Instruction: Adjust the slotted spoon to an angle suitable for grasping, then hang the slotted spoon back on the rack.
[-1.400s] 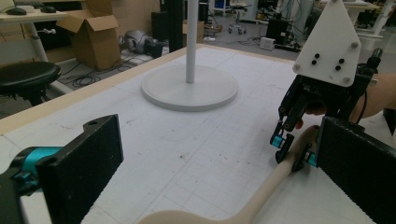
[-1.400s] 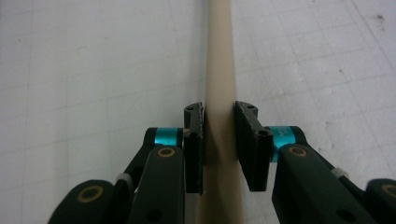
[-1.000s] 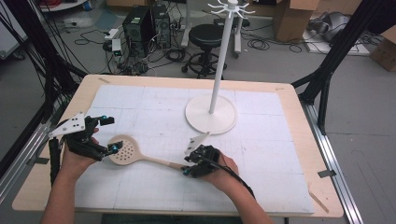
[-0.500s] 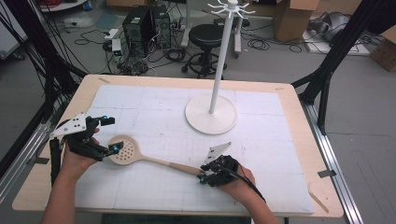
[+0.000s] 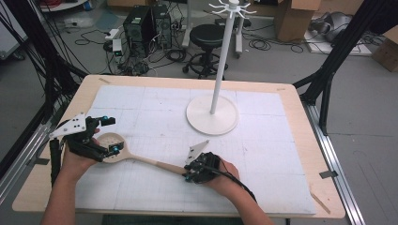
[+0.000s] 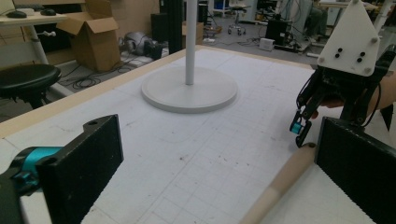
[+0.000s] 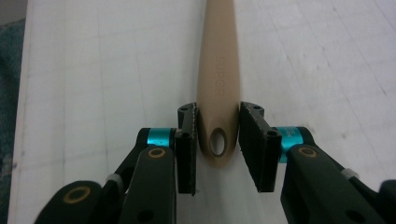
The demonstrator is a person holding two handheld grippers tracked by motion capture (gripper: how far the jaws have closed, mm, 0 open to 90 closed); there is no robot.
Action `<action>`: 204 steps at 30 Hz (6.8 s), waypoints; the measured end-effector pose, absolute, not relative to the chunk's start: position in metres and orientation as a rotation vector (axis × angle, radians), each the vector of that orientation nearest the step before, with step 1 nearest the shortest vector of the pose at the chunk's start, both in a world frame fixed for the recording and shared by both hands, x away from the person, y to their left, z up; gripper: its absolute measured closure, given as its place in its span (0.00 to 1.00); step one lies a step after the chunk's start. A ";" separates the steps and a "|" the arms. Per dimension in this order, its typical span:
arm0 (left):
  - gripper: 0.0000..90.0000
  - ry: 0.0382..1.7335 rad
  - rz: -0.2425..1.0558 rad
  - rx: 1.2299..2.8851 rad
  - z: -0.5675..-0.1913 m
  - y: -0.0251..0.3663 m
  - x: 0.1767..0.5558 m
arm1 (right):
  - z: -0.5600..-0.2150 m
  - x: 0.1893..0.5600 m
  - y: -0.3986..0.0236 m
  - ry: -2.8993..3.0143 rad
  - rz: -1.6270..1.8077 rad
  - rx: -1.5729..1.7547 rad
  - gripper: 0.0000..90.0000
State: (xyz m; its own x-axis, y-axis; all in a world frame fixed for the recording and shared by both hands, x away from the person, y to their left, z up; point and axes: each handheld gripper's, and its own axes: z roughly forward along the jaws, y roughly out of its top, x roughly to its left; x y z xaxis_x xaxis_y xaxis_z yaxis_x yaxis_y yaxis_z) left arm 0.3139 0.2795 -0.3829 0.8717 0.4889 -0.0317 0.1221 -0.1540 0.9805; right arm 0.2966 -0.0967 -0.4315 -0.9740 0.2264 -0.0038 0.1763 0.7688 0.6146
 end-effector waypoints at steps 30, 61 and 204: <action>0.02 0.469 0.344 1.716 -0.383 0.280 0.314 | -0.439 0.341 -0.108 2.625 1.014 0.734 0.59; 0.02 0.472 0.316 1.728 -0.382 0.277 0.315 | -0.367 0.291 -0.223 2.270 1.544 0.741 0.23; 0.83 0.242 0.066 2.802 -0.412 0.124 0.373 | -0.366 0.298 -0.262 2.162 1.623 0.848 0.01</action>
